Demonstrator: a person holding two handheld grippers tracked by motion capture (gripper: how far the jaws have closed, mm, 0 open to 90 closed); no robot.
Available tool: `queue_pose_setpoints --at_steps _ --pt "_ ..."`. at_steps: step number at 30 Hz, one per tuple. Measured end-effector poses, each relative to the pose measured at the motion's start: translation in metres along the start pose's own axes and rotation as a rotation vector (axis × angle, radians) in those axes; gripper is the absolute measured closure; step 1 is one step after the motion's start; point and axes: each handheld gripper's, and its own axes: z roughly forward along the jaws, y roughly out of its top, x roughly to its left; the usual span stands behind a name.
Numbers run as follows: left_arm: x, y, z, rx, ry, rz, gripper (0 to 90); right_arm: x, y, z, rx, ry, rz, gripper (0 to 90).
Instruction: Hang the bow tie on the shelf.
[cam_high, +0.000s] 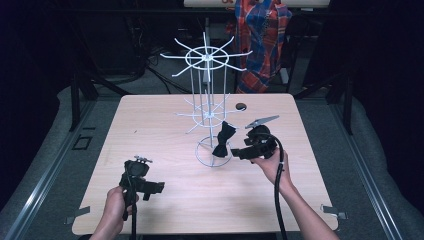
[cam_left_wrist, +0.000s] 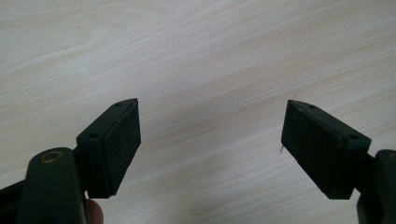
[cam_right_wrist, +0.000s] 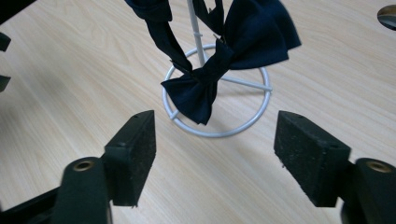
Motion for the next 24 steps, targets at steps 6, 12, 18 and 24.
queue_pose_setpoints --at_steps 6,12,18,24 --pt "-0.001 0.000 0.001 0.000 -0.003 0.002 20.0 0.005 -0.001 -0.007 0.037 -0.005 -0.019 20.1" --pt "0.000 0.000 0.000 0.001 -0.002 0.001 20.0 0.006 -0.002 -0.018 0.052 -0.018 -0.049 15.4" --pt "0.000 0.000 0.000 0.002 -0.002 -0.001 20.0 0.007 -0.008 -0.028 0.066 -0.034 -0.053 13.5" --pt "0.000 0.000 0.000 0.001 -0.001 -0.003 20.0 0.007 -0.017 -0.039 0.094 -0.053 -0.074 9.7"
